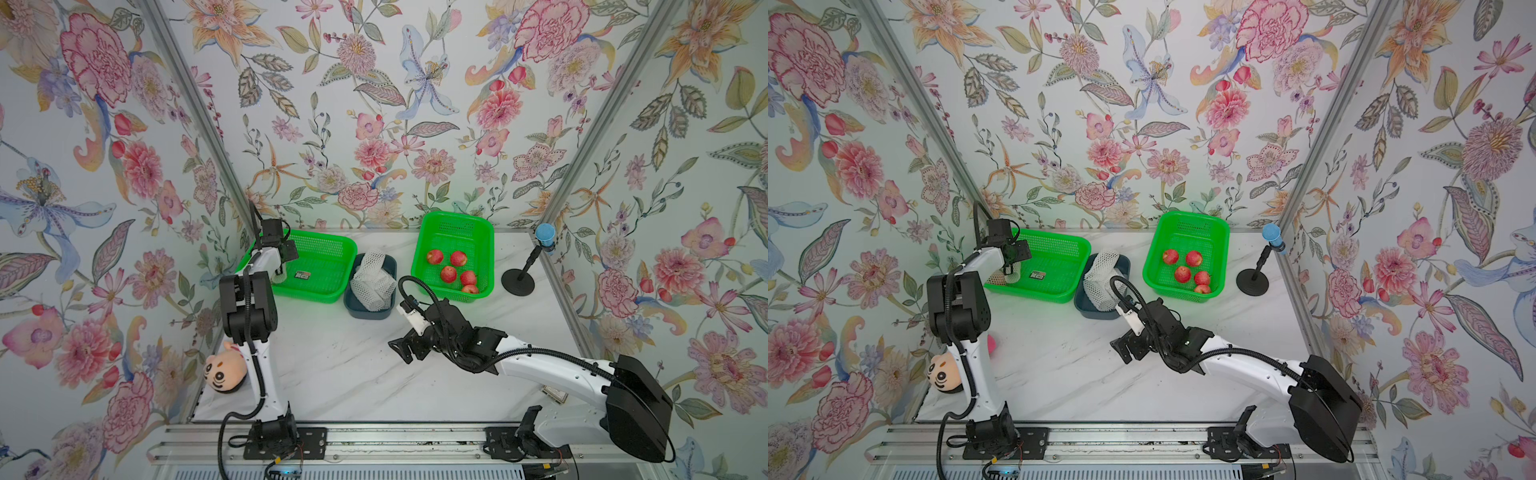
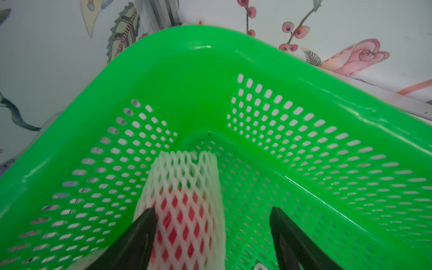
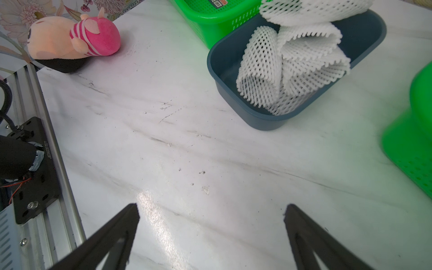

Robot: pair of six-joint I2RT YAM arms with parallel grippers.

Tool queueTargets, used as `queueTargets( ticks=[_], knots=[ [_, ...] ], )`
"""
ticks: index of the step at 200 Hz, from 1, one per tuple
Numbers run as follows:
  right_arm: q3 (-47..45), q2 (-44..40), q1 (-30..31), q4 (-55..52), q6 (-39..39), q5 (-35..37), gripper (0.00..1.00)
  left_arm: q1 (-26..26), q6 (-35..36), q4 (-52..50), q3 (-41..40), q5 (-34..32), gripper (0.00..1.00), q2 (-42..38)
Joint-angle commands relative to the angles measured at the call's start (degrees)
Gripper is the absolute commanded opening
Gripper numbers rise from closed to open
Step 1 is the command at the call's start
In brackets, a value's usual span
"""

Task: Remove foam nets from apples
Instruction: Pick up the apple from the basket.

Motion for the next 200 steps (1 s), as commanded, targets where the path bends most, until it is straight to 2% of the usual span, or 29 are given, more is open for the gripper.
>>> queueTargets(
  ticks=[1, 42, 112, 138, 158, 200],
  knots=[
    [1.07, 0.63, 0.28, 0.88, 0.85, 1.27, 0.99, 0.36, -0.77, -0.19, 1.64, -1.98, 0.8, 3.02],
    [2.26, 1.73, 0.23, 0.32, 0.85, 1.16, 0.99, 0.46, -1.6, -2.04, 3.48, -1.8, 0.79, 5.44],
    [4.76, 3.81, -0.47, -0.69, -0.82, -0.39, 0.99, 0.3, -3.39, -2.27, -7.76, -7.86, 0.79, -2.32],
    [5.6, 4.38, -0.43, -0.7, -1.09, -0.82, 0.99, 0.26, -2.4, -1.03, -9.11, -6.58, 0.79, -2.32],
    [5.84, 4.37, -0.43, -0.79, -1.18, -0.69, 0.99, 0.23, -1.98, -1.11, -8.31, -4.46, 0.72, -1.55],
    [6.21, 4.41, -0.6, -1.3, -1.44, -0.35, 0.99, -0.77, -1.34, 0.41, -9.05, -2.57, 0.47, -4.37]
  ],
)
